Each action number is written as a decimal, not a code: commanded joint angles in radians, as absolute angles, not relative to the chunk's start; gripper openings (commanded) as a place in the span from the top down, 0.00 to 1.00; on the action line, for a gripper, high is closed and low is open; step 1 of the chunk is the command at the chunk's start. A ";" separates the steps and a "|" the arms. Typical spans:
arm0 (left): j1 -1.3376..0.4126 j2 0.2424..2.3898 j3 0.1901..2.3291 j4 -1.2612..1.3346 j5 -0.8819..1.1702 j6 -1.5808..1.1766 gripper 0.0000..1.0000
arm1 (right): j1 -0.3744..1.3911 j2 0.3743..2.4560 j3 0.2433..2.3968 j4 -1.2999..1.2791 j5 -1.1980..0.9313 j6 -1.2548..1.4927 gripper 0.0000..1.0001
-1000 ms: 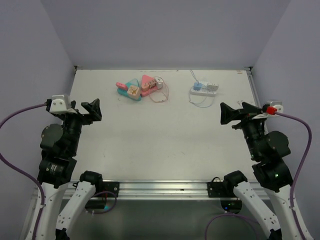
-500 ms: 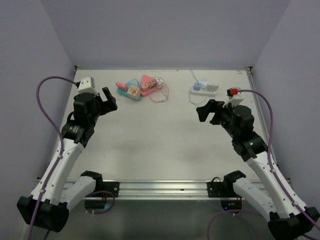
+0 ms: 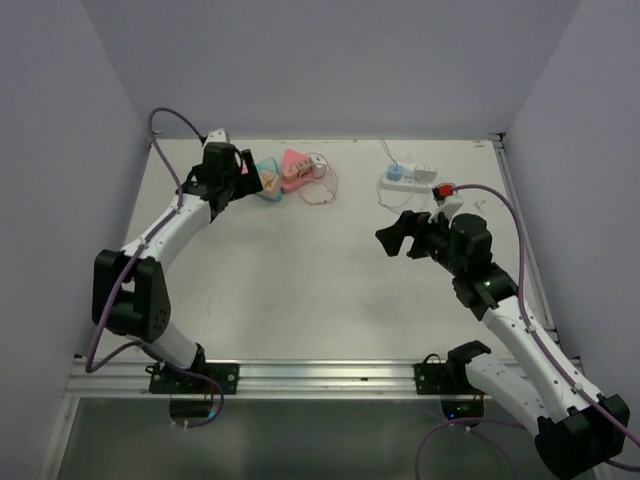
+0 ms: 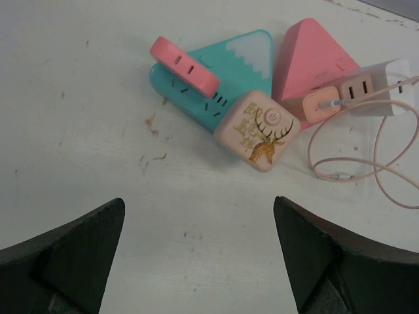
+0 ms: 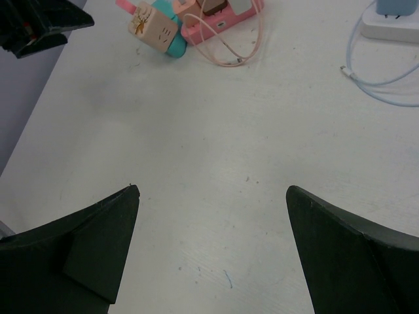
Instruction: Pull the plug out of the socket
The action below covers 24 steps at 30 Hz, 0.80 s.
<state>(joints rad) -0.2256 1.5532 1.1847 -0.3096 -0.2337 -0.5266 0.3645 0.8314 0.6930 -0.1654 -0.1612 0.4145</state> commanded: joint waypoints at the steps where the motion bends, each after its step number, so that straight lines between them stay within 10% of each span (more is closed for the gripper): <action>1: -0.242 1.653 1.313 -0.173 -0.154 -0.381 0.00 | 0.368 0.828 0.672 -0.083 -0.209 0.405 0.01; 24: -0.258 2.006 1.560 -0.242 0.077 0.024 0.10 | 0.368 0.828 0.638 -0.051 -0.264 0.397 0.01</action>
